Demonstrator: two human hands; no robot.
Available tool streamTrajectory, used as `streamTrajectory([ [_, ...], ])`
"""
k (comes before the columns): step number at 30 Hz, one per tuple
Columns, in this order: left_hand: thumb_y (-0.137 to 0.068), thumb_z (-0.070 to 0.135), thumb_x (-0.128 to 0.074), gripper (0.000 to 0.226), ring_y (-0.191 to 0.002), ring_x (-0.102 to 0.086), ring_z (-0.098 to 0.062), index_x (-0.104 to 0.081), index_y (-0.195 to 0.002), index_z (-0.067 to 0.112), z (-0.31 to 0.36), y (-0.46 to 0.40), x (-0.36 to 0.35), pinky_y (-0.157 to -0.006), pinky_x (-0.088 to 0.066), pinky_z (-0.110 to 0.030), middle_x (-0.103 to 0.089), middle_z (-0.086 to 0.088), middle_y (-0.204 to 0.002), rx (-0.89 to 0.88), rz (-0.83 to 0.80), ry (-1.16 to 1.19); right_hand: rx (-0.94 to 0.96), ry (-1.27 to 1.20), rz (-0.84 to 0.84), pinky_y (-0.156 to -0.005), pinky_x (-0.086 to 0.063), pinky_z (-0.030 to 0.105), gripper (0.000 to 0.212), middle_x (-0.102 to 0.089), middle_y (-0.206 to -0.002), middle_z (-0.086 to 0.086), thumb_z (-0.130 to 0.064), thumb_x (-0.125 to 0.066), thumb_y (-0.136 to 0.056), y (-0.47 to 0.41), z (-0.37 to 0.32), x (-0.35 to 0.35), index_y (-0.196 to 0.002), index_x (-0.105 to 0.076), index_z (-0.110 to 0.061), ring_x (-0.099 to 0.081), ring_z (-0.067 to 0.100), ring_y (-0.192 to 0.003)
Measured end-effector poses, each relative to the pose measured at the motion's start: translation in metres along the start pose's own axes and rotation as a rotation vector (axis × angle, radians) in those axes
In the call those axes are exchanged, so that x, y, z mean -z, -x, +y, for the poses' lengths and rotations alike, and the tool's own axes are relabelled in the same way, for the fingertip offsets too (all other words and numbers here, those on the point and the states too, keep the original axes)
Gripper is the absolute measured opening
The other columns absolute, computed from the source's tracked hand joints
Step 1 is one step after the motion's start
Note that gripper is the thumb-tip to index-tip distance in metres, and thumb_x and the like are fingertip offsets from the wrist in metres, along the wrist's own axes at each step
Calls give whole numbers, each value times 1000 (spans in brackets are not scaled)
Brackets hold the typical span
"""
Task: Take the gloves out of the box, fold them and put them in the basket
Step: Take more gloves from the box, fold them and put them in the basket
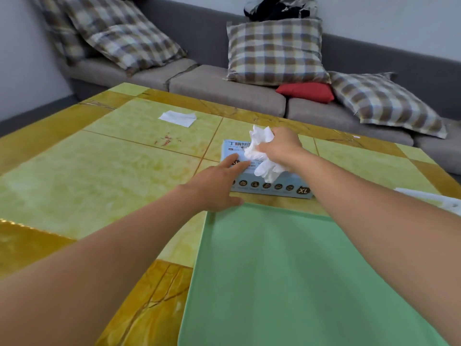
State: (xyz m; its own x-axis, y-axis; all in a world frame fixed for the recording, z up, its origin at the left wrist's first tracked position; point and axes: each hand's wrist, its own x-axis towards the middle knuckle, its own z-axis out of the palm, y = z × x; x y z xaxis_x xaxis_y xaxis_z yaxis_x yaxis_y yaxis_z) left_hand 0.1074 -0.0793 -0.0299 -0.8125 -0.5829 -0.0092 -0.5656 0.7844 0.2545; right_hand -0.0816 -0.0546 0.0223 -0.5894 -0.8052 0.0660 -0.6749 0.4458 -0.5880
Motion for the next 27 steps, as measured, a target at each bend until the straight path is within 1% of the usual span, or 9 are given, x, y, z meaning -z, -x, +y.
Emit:
streamTrajectory([
  [2,-87,52,-69,96,-118,-59,-32,-8,-159,34,2,0,-1,-93,-51,-38,0,6,-166,21,16,0,27,-269,73,-74,-60,42,11,-70,-97,3,-17,-74,-87,5,11,-1,-95,-68,-15,-70,28,-91],
  [5,-85,54,-71,98,-115,-60,-32,-9,-159,34,6,1,-2,-89,-52,-38,-3,5,-166,22,35,2,-9,-566,206,-75,-62,43,13,-72,-94,1,-14,-77,-86,13,23,-4,-89,-65,-17,-72,25,-91],
  [9,-87,56,-68,97,-115,-61,-32,-7,-159,35,17,-3,-4,-87,-52,-39,-1,5,-166,25,24,-28,-164,-914,346,-79,-63,47,17,-73,-96,0,-11,-78,-84,14,33,-1,-88,-64,-18,-73,22,-89],
  [12,-88,61,-63,96,-111,-63,-34,-4,-159,34,24,-6,-8,-82,-50,-37,2,5,-166,24,23,-77,-254,-1154,402,-76,-64,44,18,-73,-90,-2,-7,-78,-84,16,39,1,-84,-64,-19,-73,22,-87],
  [17,-89,65,-59,93,-114,-61,-34,-5,-159,34,29,-13,-12,-89,-55,-45,2,5,-166,19,34,-72,-267,-1397,466,-68,-62,37,21,-73,-87,-1,-2,-79,-83,22,51,1,-83,-62,-14,-72,19,-79],
  [19,-90,65,-57,92,-115,-61,-34,-6,-159,34,29,-15,-12,-90,-55,-45,1,5,-166,12,32,-87,-113,-1302,495,-66,-59,33,22,-72,-87,0,-2,-80,-81,22,56,4,-82,-62,-15,-70,17,-79],
  [23,-92,62,-55,76,-106,-62,-33,-22,-153,29,27,-17,-9,-84,-53,-42,-16,0,-160,3,45,-33,472,-494,374,-66,-46,27,30,-65,-87,3,2,-76,-74,23,64,14,-84,-57,-19,-56,13,-76],
  [25,-95,59,-53,66,-93,-58,-30,-30,-145,24,27,-16,-7,-74,-48,-39,-25,-1,-151,-13,53,-35,580,-257,199,-65,-44,26,42,-62,-95,0,7,-73,-70,30,57,18,-99,-60,-21,-55,13,-77],
  [27,-96,57,-52,65,-87,-54,-30,-29,-145,22,30,-15,-8,-71,-45,-38,-23,-4,-151,-14,31,-93,514,-168,81,-74,-45,25,64,-62,-113,0,-1,-81,-70,33,53,18,-126,-57,-21,-58,15,-91],
])
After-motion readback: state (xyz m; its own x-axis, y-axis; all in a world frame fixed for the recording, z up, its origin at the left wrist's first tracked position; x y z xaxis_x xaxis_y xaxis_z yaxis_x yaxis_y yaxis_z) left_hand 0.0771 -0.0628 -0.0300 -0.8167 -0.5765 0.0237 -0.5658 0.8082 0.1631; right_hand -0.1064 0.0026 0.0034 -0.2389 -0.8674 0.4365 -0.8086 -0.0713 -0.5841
